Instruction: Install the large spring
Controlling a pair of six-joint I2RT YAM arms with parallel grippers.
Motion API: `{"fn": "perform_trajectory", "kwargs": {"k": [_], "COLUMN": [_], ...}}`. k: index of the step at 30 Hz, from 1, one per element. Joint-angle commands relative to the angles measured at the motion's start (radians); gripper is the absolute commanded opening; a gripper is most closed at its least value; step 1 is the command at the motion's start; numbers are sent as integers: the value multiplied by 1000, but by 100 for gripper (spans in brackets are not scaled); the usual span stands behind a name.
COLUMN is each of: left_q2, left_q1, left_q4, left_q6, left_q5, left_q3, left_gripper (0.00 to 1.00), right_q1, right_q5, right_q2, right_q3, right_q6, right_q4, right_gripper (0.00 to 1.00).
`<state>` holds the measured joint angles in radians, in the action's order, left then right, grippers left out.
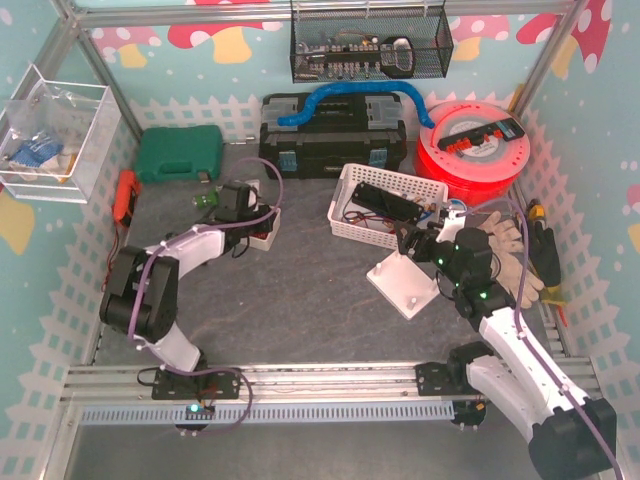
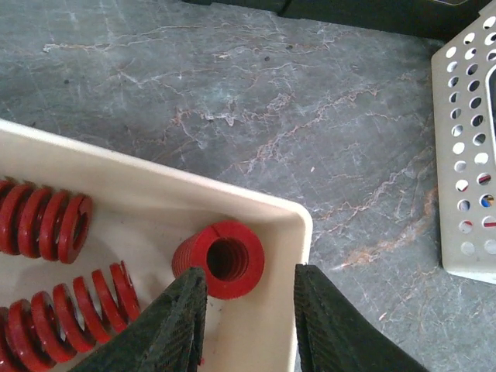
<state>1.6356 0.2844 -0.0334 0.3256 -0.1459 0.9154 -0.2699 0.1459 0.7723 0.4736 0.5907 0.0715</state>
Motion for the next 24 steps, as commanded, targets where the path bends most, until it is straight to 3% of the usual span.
{"fn": "perform_trajectory", "kwargs": {"k": [1, 12, 24], "left_q2": [36, 103, 59], "left_q1": [-2, -2, -2], "left_q4": [-5, -70, -121], "left_q6": [-23, -22, -12], "left_q5": [14, 88, 191], "left_q3": [34, 77, 89], "left_gripper": [36, 38, 36], "right_q1": [-6, -6, -6], "right_q5": [-17, -43, -49], "right_q2": [-15, -45, -58], "right_q3": [-14, -21, -23], "right_q6": [-19, -26, -29], "right_q4": [28, 28, 27], "right_gripper": [99, 99, 99]}}
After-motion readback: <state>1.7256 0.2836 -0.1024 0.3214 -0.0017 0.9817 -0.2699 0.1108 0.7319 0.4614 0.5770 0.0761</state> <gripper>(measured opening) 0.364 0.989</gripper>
